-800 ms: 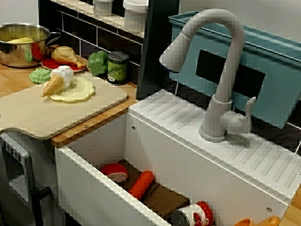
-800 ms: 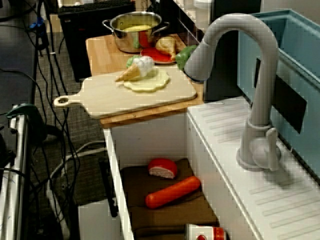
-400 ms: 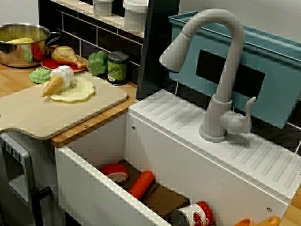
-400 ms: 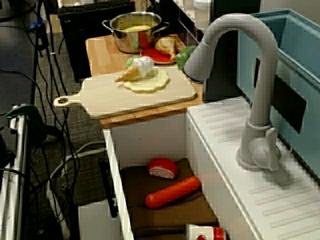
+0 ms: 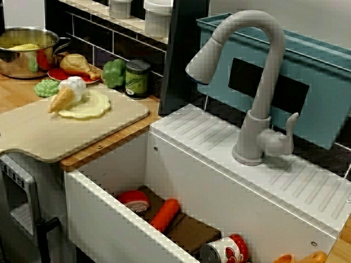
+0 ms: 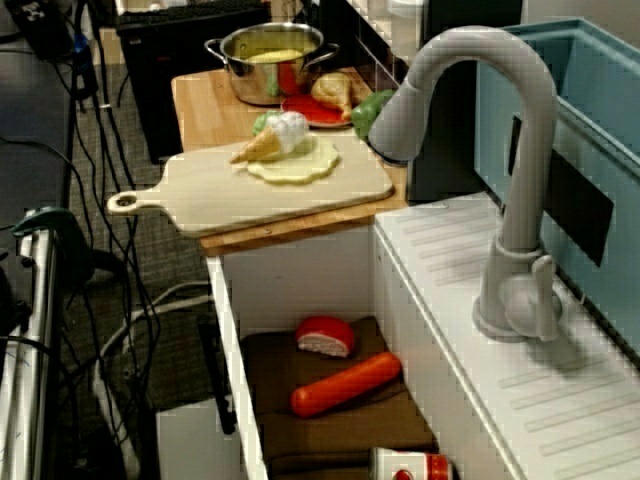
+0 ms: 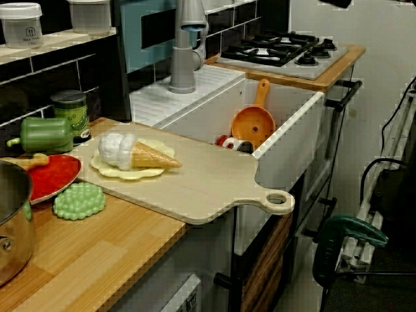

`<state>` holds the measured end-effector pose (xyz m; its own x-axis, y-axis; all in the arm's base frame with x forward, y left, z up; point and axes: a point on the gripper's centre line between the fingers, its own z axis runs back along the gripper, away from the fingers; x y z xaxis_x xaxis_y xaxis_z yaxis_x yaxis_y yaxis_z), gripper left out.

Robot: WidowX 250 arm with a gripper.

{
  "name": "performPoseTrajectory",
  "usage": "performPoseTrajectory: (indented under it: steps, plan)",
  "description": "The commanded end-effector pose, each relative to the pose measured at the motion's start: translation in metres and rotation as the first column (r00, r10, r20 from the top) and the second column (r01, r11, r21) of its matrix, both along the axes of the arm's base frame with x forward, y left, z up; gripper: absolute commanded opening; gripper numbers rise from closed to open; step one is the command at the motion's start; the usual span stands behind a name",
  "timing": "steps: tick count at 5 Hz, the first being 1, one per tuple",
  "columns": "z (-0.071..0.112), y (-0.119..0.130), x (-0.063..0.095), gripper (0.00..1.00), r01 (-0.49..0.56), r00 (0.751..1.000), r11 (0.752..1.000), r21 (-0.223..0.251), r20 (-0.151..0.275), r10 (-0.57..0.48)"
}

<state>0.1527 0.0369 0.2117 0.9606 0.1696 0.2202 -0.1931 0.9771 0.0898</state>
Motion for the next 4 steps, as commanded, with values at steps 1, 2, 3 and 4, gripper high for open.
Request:
performPoseTrajectory:
  steps: [1,2,3,4]
  plan:
    - [-0.018,0.058,0.034,1.00,-0.091,0.990,0.992,0.091,0.119,0.080]
    - [-0.020,0.069,0.052,1.00,-0.084,0.986,0.990,0.110,0.154,0.066]
    - [-0.027,0.089,0.070,1.00,-0.103,0.985,0.992,0.069,0.147,0.092]
    - [-0.037,0.099,0.093,1.00,-0.124,0.982,0.992,0.036,0.148,0.118]
